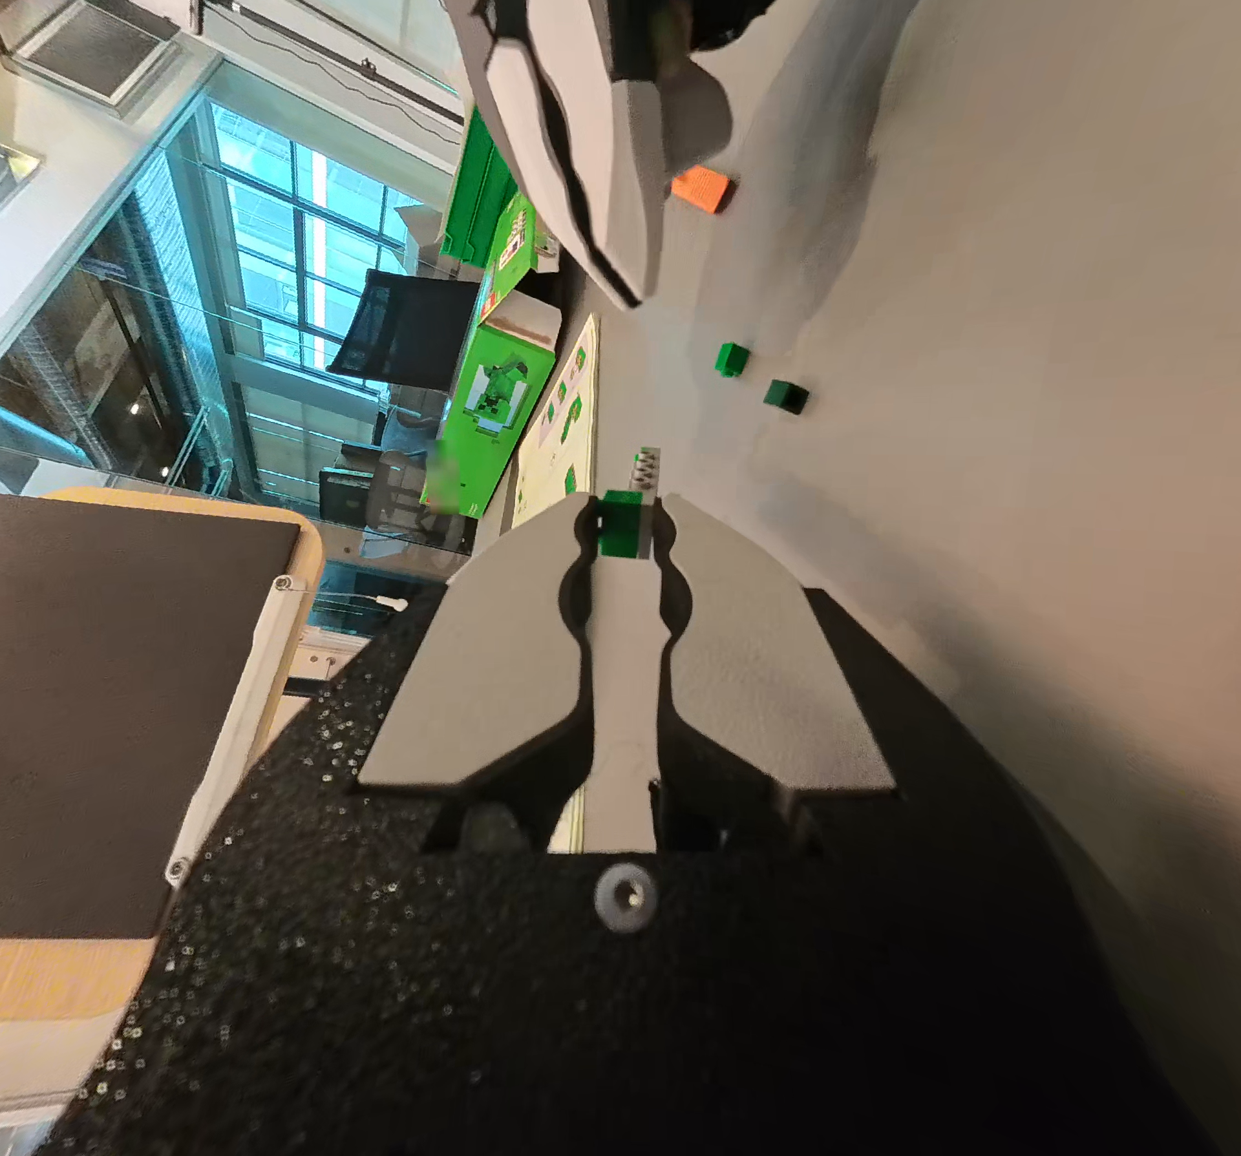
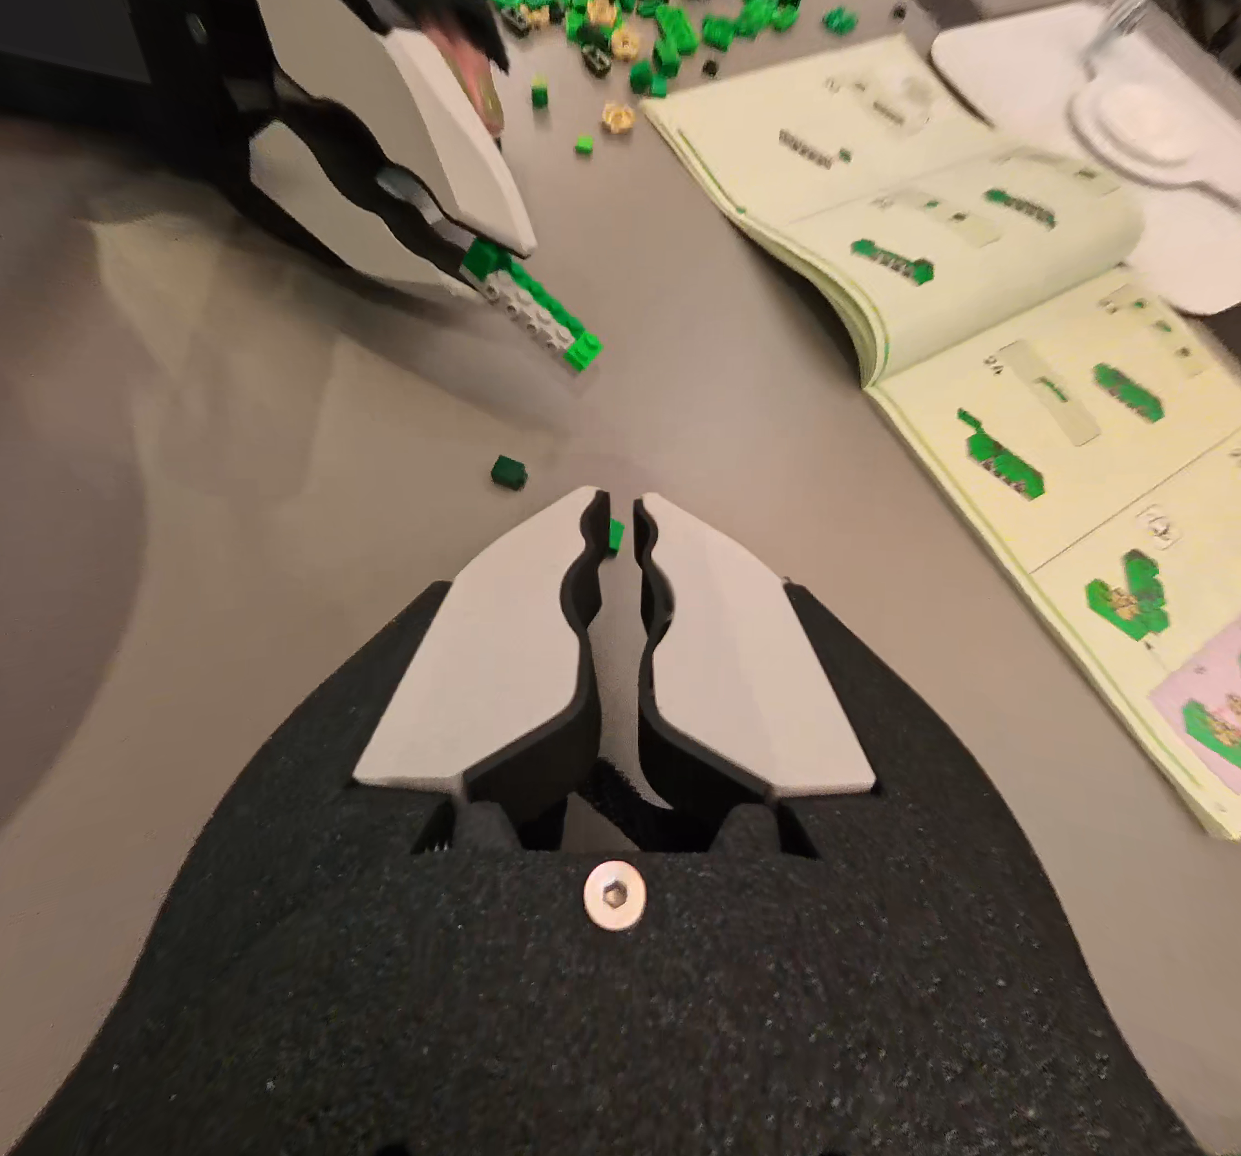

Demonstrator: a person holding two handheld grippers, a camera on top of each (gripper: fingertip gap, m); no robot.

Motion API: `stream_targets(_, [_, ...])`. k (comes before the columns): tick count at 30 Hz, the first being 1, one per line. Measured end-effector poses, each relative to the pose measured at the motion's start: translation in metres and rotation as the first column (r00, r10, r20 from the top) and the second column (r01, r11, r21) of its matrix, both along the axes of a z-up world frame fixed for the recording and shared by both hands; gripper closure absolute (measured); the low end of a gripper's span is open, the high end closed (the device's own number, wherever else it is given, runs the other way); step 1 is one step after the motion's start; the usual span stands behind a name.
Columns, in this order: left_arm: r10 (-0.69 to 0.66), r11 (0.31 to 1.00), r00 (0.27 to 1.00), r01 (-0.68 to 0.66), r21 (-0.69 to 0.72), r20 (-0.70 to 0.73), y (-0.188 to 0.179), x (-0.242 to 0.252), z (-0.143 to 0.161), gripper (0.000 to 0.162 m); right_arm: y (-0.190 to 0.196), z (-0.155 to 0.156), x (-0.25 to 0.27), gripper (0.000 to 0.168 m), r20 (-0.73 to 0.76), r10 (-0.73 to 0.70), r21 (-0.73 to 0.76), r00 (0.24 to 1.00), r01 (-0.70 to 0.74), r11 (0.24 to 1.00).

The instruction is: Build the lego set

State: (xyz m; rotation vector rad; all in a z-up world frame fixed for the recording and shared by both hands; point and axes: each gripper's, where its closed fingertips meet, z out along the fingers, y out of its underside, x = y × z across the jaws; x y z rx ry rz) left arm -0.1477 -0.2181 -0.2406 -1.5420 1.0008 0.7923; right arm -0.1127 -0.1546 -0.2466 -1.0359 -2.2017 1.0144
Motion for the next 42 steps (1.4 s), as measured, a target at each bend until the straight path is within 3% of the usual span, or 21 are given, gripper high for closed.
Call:
stream_targets(9, [-0.002, 1.0, 1.0, 0.002, 0.002, -0.021, 0.0, 0.001, -0.001, 0.147, 0.001, -0.006, -0.002, 0.16, 0.038, 0.019, 0.07, 0.999, -0.022, 0.997])
stream_targets(16, [-0.006, 1.0, 1.0, 0.006, -0.01, -0.02, 0.0, 0.002, -0.003, 0.147, -0.001, -0.026, 0.001, 0.152, 0.303, 0.036, 0.056, 0.952, -0.056, 0.997])
stream_targets(27, [-0.013, 0.999, 1.0, 0.012, -0.03, -0.023, 0.0, 0.003, -0.007, 0.147, 0.001, -0.042, 0.0, 0.153, 0.439, -0.03, 0.164, 0.898, -0.047, 0.985])
stream_targets(33, [-0.016, 0.999, 1.0, 0.015, -0.036, -0.027, 0.0, 0.003, -0.008, 0.147, 0.003, -0.038, -0.006, 0.153, 0.411, -0.054, 0.194, 0.91, -0.03, 0.981])
stream_targets(37, [-0.016, 0.999, 0.999, 0.015, -0.037, -0.029, 0.0, 0.003, -0.009, 0.147, -0.005, -0.029, -0.006, 0.154, 0.346, 0.009, 0.178, 0.938, -0.075, 0.981])
stream_targets(42, [0.032, 0.999, 0.999, -0.032, -0.03, -0.012, 0.0, -0.009, -0.007, 0.147, -0.013, -0.015, -0.014, 0.167, 0.113, 0.07, 0.161, 0.991, -0.088, 0.983])
